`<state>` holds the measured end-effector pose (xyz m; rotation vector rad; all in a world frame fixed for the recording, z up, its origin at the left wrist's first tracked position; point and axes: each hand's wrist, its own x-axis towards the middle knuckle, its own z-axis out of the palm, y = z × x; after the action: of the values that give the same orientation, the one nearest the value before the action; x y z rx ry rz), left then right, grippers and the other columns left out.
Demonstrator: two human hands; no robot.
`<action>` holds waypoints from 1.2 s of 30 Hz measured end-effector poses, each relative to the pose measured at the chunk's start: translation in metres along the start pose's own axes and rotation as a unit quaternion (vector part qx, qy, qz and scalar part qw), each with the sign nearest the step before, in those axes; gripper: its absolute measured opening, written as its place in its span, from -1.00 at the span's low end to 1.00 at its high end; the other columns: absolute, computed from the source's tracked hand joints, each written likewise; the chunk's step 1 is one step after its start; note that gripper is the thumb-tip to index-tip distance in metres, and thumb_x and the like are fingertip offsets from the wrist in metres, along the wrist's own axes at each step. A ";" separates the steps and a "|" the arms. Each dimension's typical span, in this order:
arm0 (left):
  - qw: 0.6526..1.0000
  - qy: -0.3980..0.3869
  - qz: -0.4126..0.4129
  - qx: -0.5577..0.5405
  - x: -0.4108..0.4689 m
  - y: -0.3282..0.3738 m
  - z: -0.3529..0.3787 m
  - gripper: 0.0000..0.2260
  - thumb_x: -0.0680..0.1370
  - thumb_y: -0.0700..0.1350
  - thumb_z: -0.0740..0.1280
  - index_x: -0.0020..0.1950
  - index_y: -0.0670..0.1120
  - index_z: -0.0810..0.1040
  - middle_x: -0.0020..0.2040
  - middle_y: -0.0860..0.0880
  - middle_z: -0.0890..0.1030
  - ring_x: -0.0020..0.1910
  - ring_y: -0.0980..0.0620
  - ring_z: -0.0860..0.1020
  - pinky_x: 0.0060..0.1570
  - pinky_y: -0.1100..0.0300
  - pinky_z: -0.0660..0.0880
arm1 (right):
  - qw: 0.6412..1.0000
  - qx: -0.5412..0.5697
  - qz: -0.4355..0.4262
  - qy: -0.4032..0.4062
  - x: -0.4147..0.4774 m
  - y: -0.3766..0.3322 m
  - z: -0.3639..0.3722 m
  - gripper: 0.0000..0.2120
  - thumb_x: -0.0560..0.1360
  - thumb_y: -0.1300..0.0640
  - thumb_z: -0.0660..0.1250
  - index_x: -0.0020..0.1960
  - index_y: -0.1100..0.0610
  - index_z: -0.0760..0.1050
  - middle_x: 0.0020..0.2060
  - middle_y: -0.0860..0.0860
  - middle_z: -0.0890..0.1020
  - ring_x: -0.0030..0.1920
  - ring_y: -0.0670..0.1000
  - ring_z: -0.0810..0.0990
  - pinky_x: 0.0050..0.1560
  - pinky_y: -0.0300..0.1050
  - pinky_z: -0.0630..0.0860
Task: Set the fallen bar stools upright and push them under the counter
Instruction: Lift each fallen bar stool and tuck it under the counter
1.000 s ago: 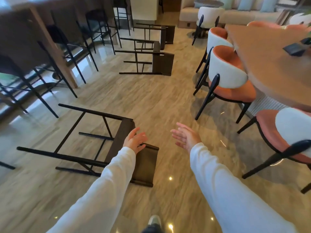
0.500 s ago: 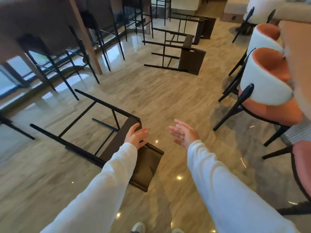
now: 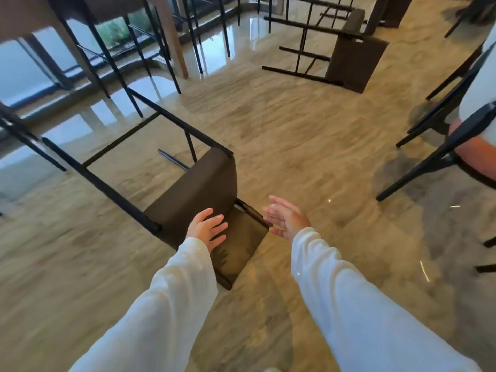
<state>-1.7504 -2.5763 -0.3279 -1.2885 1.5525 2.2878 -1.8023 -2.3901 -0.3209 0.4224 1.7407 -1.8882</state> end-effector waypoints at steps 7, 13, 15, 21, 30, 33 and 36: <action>0.999 0.031 -0.006 -0.007 0.131 -0.123 -0.034 -0.65 0.55 -0.28 0.28 0.33 -0.10 0.40 0.03 -0.08 0.59 0.07 -0.09 0.57 0.02 0.01 0.51 | 1.000 -0.008 0.016 -0.013 0.108 0.137 0.001 -0.72 0.54 0.16 0.24 0.23 0.00 0.50 0.07 0.03 0.64 0.10 0.00 0.60 0.02 -0.08 0.53; 0.999 0.043 0.007 -0.011 0.244 -0.220 -0.060 -0.63 0.55 -0.27 0.26 0.35 -0.13 0.37 0.18 -0.13 0.56 0.19 -0.10 0.52 0.19 -0.04 0.44 | 1.000 -0.003 0.026 -0.015 0.198 0.248 0.005 -0.70 0.55 0.19 0.24 0.26 0.07 0.48 0.12 0.10 0.62 0.13 0.06 0.59 0.02 -0.05 0.52; 0.999 0.049 0.016 -0.006 0.274 -0.247 -0.065 -0.66 0.56 -0.26 0.24 0.34 -0.14 0.38 0.23 -0.14 0.54 0.23 -0.11 0.51 0.20 -0.03 0.42 | 0.999 -0.004 0.037 -0.013 0.223 0.276 0.007 -0.69 0.56 0.19 0.23 0.29 0.09 0.46 0.14 0.12 0.61 0.16 0.08 0.57 0.09 -0.01 0.50; 0.996 0.083 0.009 -0.029 0.343 -0.320 -0.080 -0.70 0.53 -0.24 0.28 0.26 -0.11 0.43 0.18 -0.11 0.55 0.23 -0.07 0.49 0.16 0.04 0.40 | 0.996 0.008 0.083 -0.021 0.288 0.350 0.015 -0.70 0.58 0.13 0.23 0.29 0.15 0.45 0.21 0.15 0.56 0.22 0.13 0.53 0.17 0.03 0.47; 0.980 0.196 0.027 -0.023 0.383 -0.375 -0.108 -0.68 0.45 -0.27 0.37 0.19 -0.14 0.48 0.17 -0.13 0.50 0.09 -0.04 0.44 0.29 0.01 0.39 | 0.993 0.015 0.120 -0.011 0.328 0.428 0.023 -0.71 0.55 0.07 0.25 0.24 0.13 0.41 0.28 0.12 0.48 0.19 0.10 0.47 0.15 0.02 0.45; 0.980 0.199 0.007 -0.022 0.389 -0.385 -0.110 -0.59 0.44 -0.25 0.39 0.26 -0.12 0.40 0.22 -0.13 0.45 0.13 -0.08 0.43 0.30 -0.01 0.38 | 0.992 0.017 0.125 0.012 0.338 0.438 0.020 -0.60 0.55 0.08 0.24 0.36 0.16 0.36 0.33 0.16 0.43 0.30 0.16 0.42 0.22 0.06 0.43; 0.976 0.215 -0.008 -0.032 0.396 -0.391 -0.110 -0.50 0.42 -0.25 0.40 0.32 -0.12 0.33 0.26 -0.16 0.44 0.21 -0.15 0.44 0.29 -0.05 0.39 | 0.992 0.007 0.117 0.045 0.348 0.443 0.018 -0.61 0.56 0.10 0.22 0.34 0.21 0.38 0.33 0.23 0.43 0.32 0.26 0.41 0.23 0.11 0.43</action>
<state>-1.7449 -2.6201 -0.8935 -1.9061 1.5793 2.1625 -1.8274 -2.4790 -0.8766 0.6941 1.6550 -1.7385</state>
